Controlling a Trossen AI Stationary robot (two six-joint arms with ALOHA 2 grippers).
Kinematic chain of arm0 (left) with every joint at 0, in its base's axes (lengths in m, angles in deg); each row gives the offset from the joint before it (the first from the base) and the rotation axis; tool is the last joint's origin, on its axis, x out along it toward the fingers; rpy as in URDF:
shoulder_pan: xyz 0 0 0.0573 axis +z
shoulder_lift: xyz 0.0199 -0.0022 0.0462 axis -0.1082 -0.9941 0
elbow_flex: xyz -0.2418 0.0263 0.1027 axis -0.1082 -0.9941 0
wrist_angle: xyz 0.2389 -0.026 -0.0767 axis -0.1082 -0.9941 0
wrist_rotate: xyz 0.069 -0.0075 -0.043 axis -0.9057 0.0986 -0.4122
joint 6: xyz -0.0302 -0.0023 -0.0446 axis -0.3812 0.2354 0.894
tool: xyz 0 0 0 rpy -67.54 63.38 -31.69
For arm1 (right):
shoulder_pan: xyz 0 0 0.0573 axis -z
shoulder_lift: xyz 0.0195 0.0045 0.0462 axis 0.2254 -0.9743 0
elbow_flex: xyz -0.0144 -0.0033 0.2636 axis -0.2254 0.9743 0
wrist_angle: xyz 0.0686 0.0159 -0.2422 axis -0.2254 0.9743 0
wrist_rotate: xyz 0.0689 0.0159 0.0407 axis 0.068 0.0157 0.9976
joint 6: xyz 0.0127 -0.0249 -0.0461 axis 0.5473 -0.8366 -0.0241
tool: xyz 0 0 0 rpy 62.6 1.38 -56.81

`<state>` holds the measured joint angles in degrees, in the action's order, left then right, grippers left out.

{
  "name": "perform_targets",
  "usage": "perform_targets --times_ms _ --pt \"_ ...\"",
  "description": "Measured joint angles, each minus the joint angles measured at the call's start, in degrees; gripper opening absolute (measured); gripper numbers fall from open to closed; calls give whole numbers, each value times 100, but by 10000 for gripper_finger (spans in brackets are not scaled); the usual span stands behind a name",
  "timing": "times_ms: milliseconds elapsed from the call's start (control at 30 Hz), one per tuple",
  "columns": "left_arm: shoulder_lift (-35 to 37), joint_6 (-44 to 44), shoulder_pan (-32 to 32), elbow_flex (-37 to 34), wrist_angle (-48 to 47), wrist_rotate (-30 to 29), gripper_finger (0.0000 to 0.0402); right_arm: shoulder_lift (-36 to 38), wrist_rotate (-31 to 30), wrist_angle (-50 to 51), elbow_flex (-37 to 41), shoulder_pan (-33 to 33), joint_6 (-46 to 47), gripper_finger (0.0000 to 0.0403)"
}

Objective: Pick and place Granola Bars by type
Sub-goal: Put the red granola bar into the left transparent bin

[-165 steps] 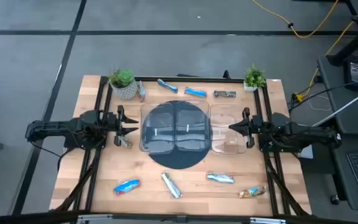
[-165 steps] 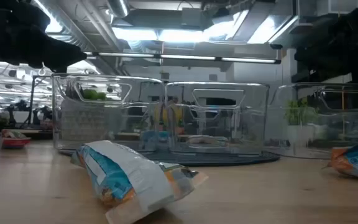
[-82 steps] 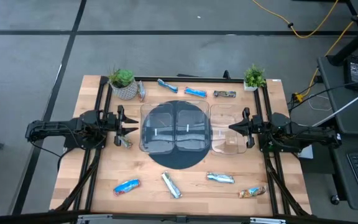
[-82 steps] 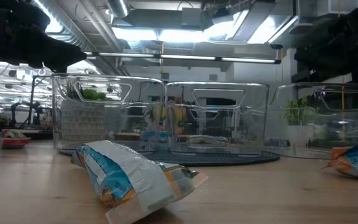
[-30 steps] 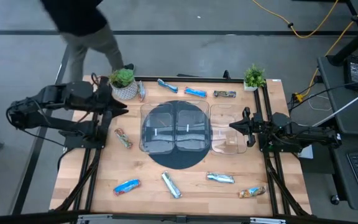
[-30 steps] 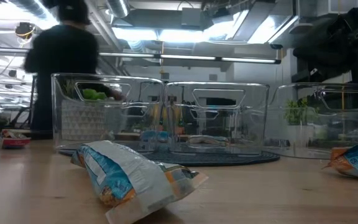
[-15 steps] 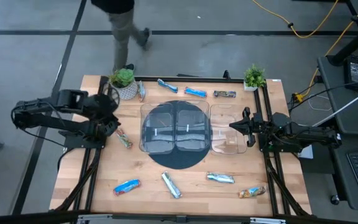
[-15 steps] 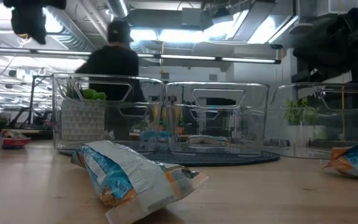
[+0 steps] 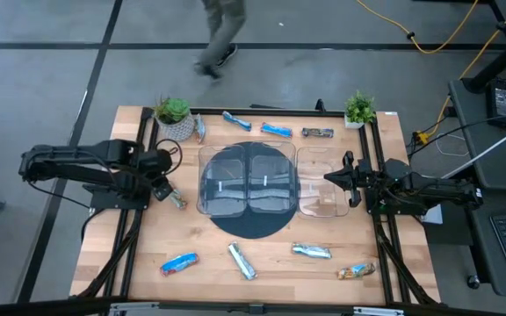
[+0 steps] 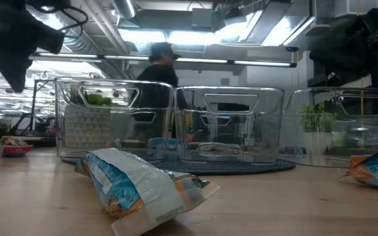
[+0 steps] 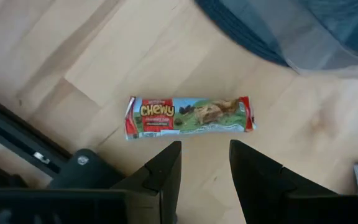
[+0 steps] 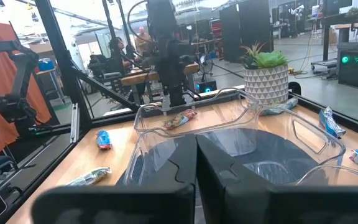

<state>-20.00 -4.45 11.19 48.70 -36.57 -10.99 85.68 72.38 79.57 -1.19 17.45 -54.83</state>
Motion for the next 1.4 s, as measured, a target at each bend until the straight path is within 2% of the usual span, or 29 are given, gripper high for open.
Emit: perform_targets --times_ms 167,433,567,833,1200,1400 --pt "-3 219 0 -330 444 48 146 0 0 2 -2 1 0 8" --pt "-25 617 0 -692 1129 332 253 0 0 2 -2 0 2 8" --pt "-84 943 -6 -782 1268 299 285 0 0 2 -2 2 0 8" --pt "-444 1725 -153 -1073 1507 264 288 -2 2 2 -2 0 0 8" --pt "-1519 2461 -555 -1073 1625 149 287 0 2 2 -2 2 0 8" --pt "-1991 2748 -728 -1073 2000 76 287 -1 1 2 -2 1 1 8"
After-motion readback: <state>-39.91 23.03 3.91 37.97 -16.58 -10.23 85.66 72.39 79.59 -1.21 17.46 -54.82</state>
